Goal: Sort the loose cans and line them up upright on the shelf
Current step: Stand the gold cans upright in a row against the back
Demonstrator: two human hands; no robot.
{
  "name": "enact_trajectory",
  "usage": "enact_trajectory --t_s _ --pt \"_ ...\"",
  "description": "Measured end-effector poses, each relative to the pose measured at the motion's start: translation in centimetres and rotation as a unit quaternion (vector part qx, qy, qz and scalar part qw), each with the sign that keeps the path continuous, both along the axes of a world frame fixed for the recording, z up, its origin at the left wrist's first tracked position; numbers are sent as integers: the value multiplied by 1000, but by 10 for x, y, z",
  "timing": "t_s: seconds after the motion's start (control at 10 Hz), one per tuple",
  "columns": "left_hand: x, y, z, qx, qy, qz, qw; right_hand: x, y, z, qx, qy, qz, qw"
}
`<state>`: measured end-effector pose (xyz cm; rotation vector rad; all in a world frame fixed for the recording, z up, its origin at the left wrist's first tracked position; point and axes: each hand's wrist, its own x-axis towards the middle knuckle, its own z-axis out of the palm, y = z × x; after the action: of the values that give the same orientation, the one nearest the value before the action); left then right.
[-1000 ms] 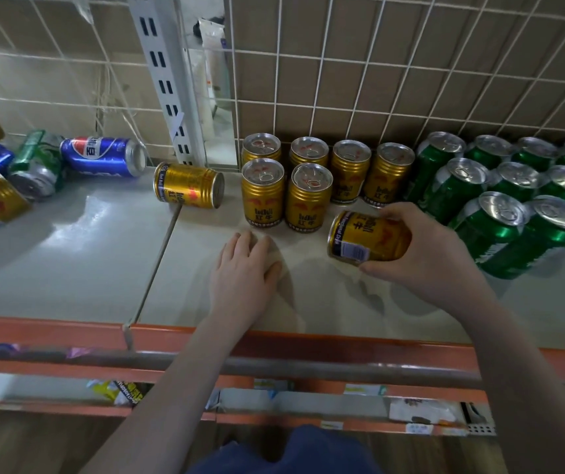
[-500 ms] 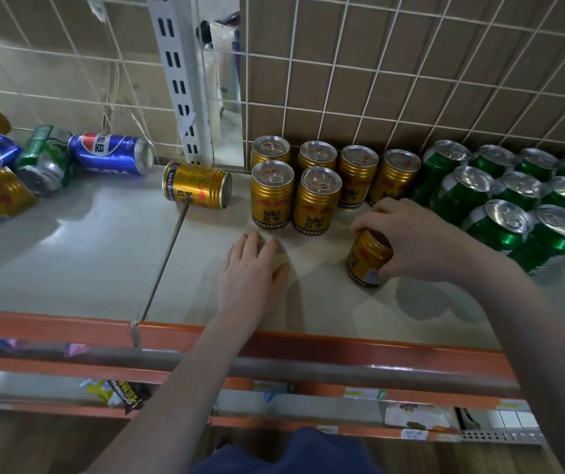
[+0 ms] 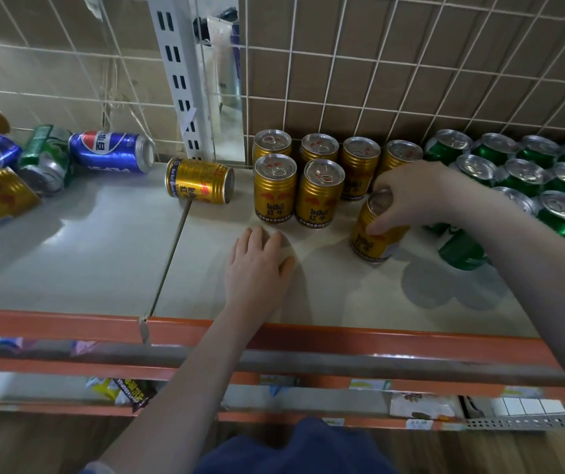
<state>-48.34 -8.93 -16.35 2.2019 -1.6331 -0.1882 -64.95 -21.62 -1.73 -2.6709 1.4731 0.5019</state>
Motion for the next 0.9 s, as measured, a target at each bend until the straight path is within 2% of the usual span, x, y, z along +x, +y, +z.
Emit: enact_trajectory --t_s 0.2,0.4,0.6,0.7,0.9 --pt "0 1 1 -8 3 -5 1000 10 -26 10 -12 25 79 997" --pt "0 2 2 7 -3 -4 1000 16 -40 8 5 11 131 991" --pt "0 0 2 17 0 -4 1000 18 -48 -3 45 -54 119 990" --pt "0 0 1 12 5 -4 1000 14 -44 -12 12 -105 83 991" --pt "1 -1 0 27 -7 -2 1000 7 -42 -21 -51 -197 95 975"
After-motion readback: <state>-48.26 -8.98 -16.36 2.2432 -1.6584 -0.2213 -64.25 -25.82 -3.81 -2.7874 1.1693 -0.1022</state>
